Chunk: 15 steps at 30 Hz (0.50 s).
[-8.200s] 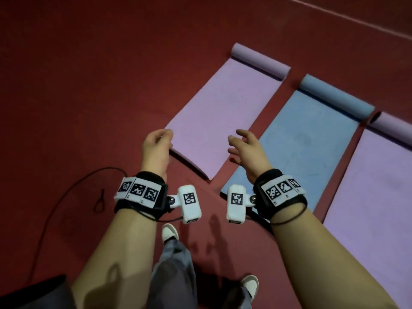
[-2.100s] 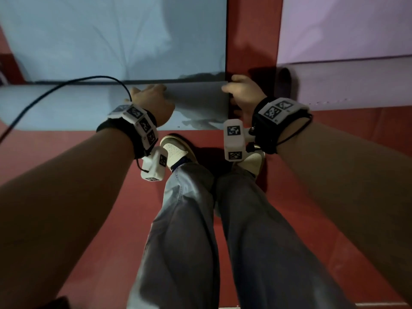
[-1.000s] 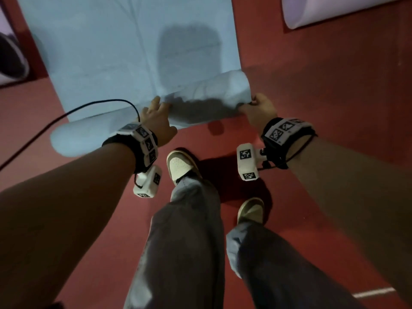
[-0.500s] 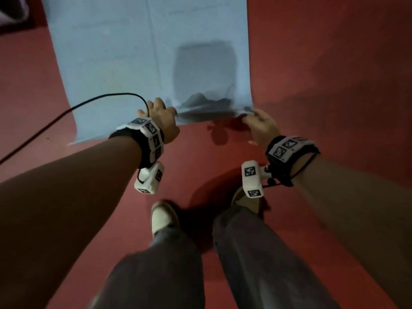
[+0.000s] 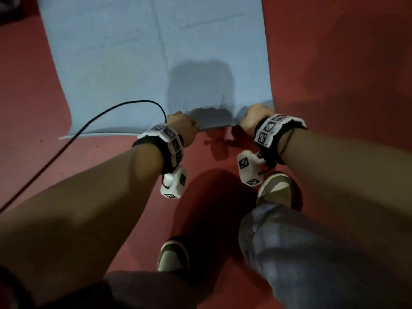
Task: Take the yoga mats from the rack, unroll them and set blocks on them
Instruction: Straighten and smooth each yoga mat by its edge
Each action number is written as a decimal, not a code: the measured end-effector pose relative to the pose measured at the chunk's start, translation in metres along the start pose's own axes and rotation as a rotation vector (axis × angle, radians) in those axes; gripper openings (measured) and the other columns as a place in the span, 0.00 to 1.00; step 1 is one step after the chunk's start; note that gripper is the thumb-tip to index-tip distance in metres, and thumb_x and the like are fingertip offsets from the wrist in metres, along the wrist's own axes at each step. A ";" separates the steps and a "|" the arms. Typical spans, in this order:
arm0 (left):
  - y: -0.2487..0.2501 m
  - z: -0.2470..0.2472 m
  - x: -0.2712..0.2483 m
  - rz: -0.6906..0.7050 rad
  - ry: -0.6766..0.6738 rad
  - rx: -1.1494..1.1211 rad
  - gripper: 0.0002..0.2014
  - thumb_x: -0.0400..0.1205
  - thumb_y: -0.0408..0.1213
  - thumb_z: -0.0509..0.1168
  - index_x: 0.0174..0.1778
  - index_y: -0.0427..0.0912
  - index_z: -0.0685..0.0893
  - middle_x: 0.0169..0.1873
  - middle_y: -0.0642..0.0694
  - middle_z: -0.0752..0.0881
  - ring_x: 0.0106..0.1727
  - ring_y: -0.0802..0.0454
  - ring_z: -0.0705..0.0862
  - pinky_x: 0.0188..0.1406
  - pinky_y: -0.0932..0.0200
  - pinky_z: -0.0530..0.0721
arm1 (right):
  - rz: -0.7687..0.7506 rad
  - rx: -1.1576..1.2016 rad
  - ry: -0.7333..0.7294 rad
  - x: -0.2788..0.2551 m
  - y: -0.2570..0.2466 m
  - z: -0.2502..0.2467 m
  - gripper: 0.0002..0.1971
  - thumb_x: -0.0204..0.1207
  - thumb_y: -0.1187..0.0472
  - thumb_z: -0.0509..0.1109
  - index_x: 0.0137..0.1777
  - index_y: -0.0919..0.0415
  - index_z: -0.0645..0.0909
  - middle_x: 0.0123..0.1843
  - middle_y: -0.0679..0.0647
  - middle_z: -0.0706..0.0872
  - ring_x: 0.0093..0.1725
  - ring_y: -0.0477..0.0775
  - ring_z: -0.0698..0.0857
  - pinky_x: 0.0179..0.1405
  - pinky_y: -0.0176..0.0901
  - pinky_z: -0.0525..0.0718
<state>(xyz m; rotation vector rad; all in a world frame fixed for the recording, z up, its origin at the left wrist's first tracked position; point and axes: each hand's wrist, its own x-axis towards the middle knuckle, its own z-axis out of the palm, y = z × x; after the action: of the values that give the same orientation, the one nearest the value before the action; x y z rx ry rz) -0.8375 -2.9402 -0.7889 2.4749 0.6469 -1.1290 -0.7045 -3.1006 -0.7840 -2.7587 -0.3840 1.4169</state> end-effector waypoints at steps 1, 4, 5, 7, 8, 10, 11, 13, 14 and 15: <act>-0.001 0.005 0.002 0.005 -0.014 -0.001 0.19 0.88 0.51 0.55 0.61 0.45 0.87 0.61 0.36 0.81 0.58 0.35 0.82 0.56 0.50 0.80 | -0.016 -0.037 -0.006 0.001 -0.008 0.004 0.07 0.76 0.63 0.68 0.50 0.63 0.85 0.53 0.61 0.87 0.56 0.65 0.86 0.47 0.46 0.81; -0.010 0.018 0.010 0.025 -0.028 0.000 0.18 0.88 0.52 0.57 0.64 0.49 0.86 0.62 0.37 0.81 0.60 0.38 0.80 0.56 0.52 0.79 | -0.130 -0.078 0.023 0.012 -0.030 0.021 0.10 0.72 0.59 0.69 0.50 0.61 0.85 0.53 0.62 0.89 0.49 0.65 0.86 0.46 0.44 0.81; -0.014 0.024 0.015 0.019 -0.033 0.005 0.18 0.88 0.52 0.58 0.66 0.50 0.85 0.63 0.38 0.80 0.61 0.38 0.80 0.56 0.53 0.78 | -0.165 -0.082 0.029 0.016 -0.037 0.025 0.11 0.73 0.57 0.69 0.51 0.61 0.85 0.55 0.63 0.89 0.51 0.65 0.86 0.46 0.43 0.79; -0.021 0.034 0.027 0.012 -0.008 0.034 0.17 0.86 0.52 0.62 0.67 0.50 0.85 0.64 0.39 0.79 0.63 0.38 0.78 0.58 0.53 0.78 | -0.207 -0.073 0.036 0.024 -0.046 0.034 0.15 0.76 0.54 0.69 0.58 0.62 0.84 0.60 0.64 0.87 0.58 0.66 0.85 0.49 0.44 0.78; -0.024 0.039 0.033 -0.001 0.008 0.011 0.18 0.85 0.52 0.64 0.67 0.48 0.85 0.64 0.38 0.77 0.64 0.37 0.78 0.61 0.50 0.78 | -0.224 -0.063 0.046 0.028 -0.048 0.040 0.17 0.77 0.52 0.70 0.61 0.62 0.81 0.62 0.64 0.85 0.60 0.66 0.84 0.51 0.46 0.77; -0.029 0.047 0.045 -0.014 0.059 -0.028 0.20 0.83 0.49 0.68 0.69 0.46 0.82 0.67 0.38 0.76 0.66 0.35 0.77 0.66 0.45 0.77 | -0.228 -0.048 0.080 0.036 -0.050 0.051 0.23 0.74 0.49 0.75 0.63 0.62 0.77 0.62 0.63 0.83 0.61 0.65 0.82 0.48 0.45 0.75; -0.030 0.050 0.047 -0.016 0.084 -0.057 0.21 0.82 0.48 0.69 0.70 0.45 0.81 0.68 0.38 0.76 0.67 0.34 0.77 0.66 0.44 0.78 | -0.226 -0.028 0.092 0.038 -0.048 0.055 0.25 0.72 0.49 0.77 0.62 0.62 0.75 0.62 0.62 0.83 0.60 0.64 0.82 0.46 0.45 0.74; -0.032 0.052 0.048 -0.011 0.132 -0.121 0.23 0.82 0.47 0.69 0.72 0.43 0.79 0.67 0.36 0.77 0.66 0.34 0.79 0.66 0.43 0.80 | -0.232 -0.008 0.129 0.039 -0.045 0.063 0.26 0.71 0.49 0.79 0.61 0.62 0.74 0.61 0.62 0.81 0.59 0.64 0.82 0.47 0.46 0.76; -0.033 0.053 0.045 -0.013 0.154 -0.154 0.23 0.82 0.46 0.68 0.72 0.42 0.78 0.67 0.36 0.78 0.66 0.34 0.79 0.66 0.43 0.80 | -0.231 -0.014 0.148 0.037 -0.043 0.066 0.27 0.70 0.48 0.79 0.61 0.62 0.73 0.61 0.62 0.81 0.59 0.65 0.81 0.49 0.47 0.77; -0.036 0.054 0.043 -0.037 0.165 -0.195 0.24 0.82 0.45 0.69 0.72 0.41 0.76 0.67 0.35 0.77 0.67 0.34 0.78 0.66 0.42 0.79 | -0.229 -0.031 0.161 0.033 -0.044 0.069 0.28 0.70 0.47 0.78 0.62 0.61 0.72 0.62 0.62 0.80 0.60 0.65 0.81 0.53 0.48 0.80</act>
<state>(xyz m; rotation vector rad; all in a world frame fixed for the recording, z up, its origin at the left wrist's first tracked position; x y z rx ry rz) -0.8654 -2.9245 -0.8598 2.4125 0.8115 -0.8351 -0.7506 -3.0575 -0.8455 -2.7194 -0.6941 1.1386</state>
